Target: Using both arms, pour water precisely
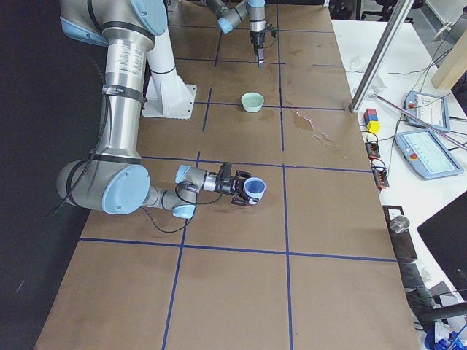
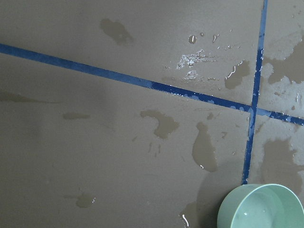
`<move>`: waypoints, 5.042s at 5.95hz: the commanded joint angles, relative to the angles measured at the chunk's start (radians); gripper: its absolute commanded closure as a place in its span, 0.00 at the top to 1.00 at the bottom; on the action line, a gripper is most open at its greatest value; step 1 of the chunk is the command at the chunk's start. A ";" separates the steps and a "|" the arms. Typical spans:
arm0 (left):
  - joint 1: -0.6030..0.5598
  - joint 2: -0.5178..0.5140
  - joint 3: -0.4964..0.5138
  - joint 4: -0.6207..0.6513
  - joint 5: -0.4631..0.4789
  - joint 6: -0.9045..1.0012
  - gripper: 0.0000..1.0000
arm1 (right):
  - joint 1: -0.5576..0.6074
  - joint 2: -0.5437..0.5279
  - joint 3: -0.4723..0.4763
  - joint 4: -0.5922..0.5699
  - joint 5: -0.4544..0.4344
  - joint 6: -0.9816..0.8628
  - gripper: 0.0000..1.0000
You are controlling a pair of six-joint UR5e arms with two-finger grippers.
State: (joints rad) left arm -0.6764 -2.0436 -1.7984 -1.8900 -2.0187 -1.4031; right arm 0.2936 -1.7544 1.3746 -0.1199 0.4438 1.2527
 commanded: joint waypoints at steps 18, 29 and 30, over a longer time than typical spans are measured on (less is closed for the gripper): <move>0.004 0.000 0.019 0.002 -0.003 0.003 1.00 | 0.174 -0.102 0.244 0.036 0.245 -0.304 1.00; 0.126 -0.081 0.070 0.006 0.046 -0.085 1.00 | 1.188 0.029 0.275 -0.642 1.891 -0.905 1.00; 0.132 -0.083 0.070 0.006 0.048 -0.086 1.00 | 1.216 0.003 0.268 -0.688 1.967 -1.047 1.00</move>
State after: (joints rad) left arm -0.5506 -2.1221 -1.7310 -1.8840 -1.9750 -1.4882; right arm 1.4747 -1.7291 1.6494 -0.7456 2.3227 0.3361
